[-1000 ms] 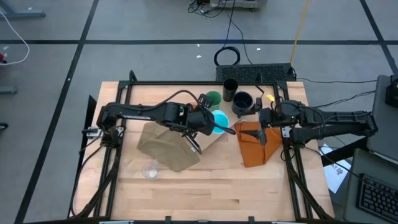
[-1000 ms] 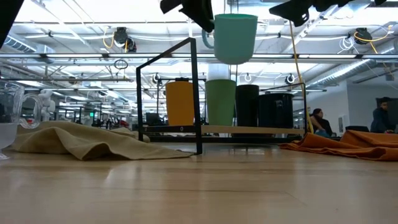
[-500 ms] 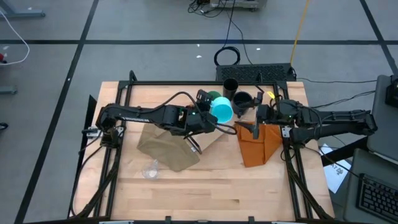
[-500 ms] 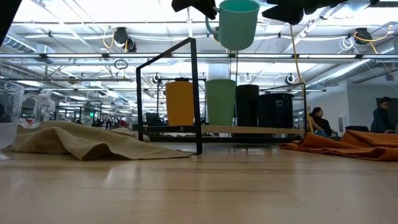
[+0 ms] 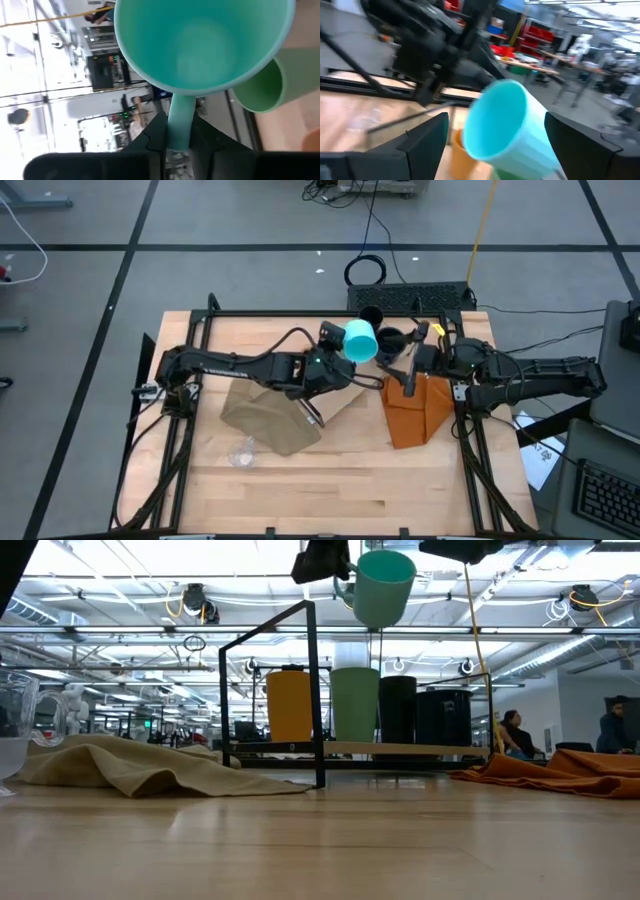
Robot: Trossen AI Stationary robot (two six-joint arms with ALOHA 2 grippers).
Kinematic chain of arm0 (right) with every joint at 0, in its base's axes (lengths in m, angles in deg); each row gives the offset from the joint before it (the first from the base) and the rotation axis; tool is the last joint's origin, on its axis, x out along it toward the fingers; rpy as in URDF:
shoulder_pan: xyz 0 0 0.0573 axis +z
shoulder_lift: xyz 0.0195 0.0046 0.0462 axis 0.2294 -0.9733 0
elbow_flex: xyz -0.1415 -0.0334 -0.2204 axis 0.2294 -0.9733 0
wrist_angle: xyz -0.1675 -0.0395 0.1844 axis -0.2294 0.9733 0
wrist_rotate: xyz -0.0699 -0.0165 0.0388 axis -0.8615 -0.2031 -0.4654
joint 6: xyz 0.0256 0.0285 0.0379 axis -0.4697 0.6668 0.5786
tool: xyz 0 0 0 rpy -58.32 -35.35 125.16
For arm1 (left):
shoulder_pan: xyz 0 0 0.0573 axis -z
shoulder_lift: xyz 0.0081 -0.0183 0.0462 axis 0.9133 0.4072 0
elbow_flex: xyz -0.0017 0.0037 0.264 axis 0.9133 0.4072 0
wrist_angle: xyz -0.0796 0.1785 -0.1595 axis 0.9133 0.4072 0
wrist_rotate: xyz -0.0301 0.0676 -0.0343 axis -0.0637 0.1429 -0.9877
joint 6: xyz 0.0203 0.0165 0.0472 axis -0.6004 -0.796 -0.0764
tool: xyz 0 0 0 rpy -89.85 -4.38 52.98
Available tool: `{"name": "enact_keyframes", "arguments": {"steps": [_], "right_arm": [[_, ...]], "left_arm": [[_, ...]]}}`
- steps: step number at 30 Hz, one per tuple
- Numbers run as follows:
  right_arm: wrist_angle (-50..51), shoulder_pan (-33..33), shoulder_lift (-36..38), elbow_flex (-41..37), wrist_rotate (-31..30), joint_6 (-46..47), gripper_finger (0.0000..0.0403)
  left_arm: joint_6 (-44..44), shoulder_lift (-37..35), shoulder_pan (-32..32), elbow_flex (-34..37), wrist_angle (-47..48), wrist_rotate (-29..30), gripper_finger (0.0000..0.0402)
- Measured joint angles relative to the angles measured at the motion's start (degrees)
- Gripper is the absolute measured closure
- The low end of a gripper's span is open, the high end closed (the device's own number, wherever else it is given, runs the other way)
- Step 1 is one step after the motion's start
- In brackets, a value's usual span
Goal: Stack small to large cups/mugs on shelf
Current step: Put the light blue mug on the shelf
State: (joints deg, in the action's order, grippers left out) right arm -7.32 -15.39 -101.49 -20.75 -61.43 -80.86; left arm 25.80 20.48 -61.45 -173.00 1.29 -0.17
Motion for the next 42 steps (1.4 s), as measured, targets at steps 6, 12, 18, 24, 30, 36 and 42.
{"name": "enact_keyframes", "arguments": {"steps": [6, 12, 18, 24, 30, 36, 42], "right_arm": [[-0.2, 0.0, -0.1, 0.0, -3.0, -2.8, 0.008], [-2.7, -0.1, -2.2, 0.0, -4.3, -3.7, 0.008], [-6.3, -1.1, -5.5, 0.0, -4.3, -6.0, 0.008], [-8.2, -3.7, -6.3, 0.0, -4.3, -6.2, 0.008], [-9.0, -4.9, -8.1, 0.0, -4.1, -4.2, 0.008], [-11.4, -5.0, -10.6, 0.0, -4.2, -4.4, 0.0084], [-12.6, -5.0, -10.9, 0.0, -4.3, -4.4, 0.0127]], "left_arm": [[-1.9, 0.0, 0.2, 1.0, -3.1, 1.6, 0.0352], [-1.9, 0.3, 0.5, 1.0, -5.8, 1.6, 0.0352], [-3.0, 0.5, 1.5, 1.0, -7.2, 1.4, 0.0352], [-2.9, 1.0, 1.7, 1.0, -7.1, 2.0, 0.0352], [-3.9, 0.9, 1.9, 1.0, -8.6, 1.6, 0.0352], [-4.0, 0.9, 2.0, 1.0, -8.8, 1.2, 0.0352], [-4.0, 0.9, 1.9, 1.0, -8.6, 1.1, 0.0352]]}}
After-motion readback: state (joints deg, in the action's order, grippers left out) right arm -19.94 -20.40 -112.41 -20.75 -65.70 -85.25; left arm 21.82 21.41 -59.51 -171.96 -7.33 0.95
